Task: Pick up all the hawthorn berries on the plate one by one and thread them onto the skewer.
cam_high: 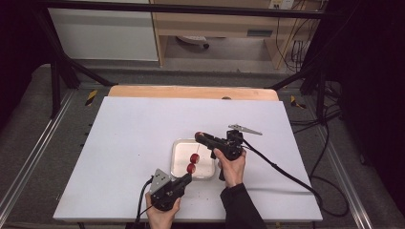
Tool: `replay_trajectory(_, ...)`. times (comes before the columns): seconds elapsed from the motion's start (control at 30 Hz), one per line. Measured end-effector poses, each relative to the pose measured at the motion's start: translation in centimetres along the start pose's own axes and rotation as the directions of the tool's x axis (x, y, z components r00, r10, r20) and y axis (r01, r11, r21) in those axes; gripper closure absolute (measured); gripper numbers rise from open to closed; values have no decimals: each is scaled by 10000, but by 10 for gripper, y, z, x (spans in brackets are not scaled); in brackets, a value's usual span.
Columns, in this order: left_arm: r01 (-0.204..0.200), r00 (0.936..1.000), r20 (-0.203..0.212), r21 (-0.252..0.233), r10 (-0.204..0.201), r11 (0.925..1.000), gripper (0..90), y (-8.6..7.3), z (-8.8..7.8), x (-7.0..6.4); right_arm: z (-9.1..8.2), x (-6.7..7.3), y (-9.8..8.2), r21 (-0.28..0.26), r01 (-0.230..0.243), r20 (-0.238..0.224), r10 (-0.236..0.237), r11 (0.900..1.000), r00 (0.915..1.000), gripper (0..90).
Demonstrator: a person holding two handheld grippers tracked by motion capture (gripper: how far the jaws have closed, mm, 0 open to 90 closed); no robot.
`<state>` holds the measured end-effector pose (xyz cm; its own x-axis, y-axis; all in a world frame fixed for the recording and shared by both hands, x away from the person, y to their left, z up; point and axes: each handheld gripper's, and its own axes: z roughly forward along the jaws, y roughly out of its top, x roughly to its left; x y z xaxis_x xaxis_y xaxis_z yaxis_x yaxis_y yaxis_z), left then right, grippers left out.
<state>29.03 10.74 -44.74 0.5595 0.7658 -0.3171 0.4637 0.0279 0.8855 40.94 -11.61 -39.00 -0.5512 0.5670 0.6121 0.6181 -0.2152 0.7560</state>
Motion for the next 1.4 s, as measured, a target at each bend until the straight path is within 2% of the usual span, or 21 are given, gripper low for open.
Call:
replay_trajectory(0.23,10,10000,-45,-327,-12,9995,883,0,0,-2,-2,3,1,-266,-398,-216,392,9989,9990,606)
replay_trajectory(0.73,186,9998,-57,-617,-190,9979,883,0,1,-1,-3,5,0,-407,-520,-422,503,9978,9978,606)
replay_trajectory(0.9,340,9992,-171,-695,-353,9970,883,0,2,-1,-2,5,-2,-457,-586,-483,564,9972,9972,606)
replay_trajectory(1.0,587,9980,-181,-764,-602,9953,883,-1,3,-3,-1,5,-4,-523,-633,-471,609,9966,9970,606)
replay_trajectory(1.2,1053,9929,-466,-875,-1097,9906,884,-2,5,-5,3,5,-12,-587,-733,-448,707,9956,9965,607)
replay_trajectory(1.4,1215,9903,-569,-929,-1271,9882,885,0,7,-4,6,5,-21,-340,-736,-447,720,9967,9964,608)
